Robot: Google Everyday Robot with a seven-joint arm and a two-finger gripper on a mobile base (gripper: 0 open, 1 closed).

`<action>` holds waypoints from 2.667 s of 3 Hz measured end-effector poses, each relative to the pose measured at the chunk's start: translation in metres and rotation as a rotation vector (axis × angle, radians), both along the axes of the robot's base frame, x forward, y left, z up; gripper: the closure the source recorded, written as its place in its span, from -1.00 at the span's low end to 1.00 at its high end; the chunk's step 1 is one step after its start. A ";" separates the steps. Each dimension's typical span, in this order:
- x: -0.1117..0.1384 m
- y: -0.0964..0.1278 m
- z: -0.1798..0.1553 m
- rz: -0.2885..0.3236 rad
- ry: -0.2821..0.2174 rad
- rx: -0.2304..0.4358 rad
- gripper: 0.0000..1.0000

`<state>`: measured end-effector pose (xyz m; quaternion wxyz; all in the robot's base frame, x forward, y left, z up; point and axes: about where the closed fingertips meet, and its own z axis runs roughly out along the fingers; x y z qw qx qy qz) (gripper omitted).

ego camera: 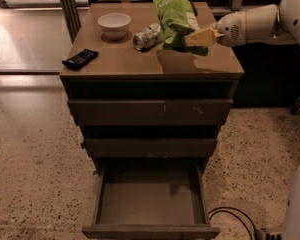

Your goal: Pick green rice chip bag from bottom drawer and place on counter

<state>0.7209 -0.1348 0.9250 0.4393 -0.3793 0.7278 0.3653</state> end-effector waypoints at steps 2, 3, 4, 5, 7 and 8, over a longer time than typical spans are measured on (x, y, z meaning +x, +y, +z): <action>0.022 -0.016 -0.007 -0.219 0.063 0.014 1.00; 0.028 -0.020 -0.015 -0.305 0.098 -0.028 1.00; 0.028 -0.029 -0.024 -0.377 0.131 -0.064 1.00; 0.028 -0.034 -0.033 -0.423 0.171 -0.108 1.00; 0.029 -0.040 -0.053 -0.476 0.249 -0.210 0.16; 0.029 -0.041 -0.054 -0.477 0.250 -0.212 -0.31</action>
Offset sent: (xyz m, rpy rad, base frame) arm 0.0329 -0.0279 -0.0175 -0.0434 0.1171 -0.3629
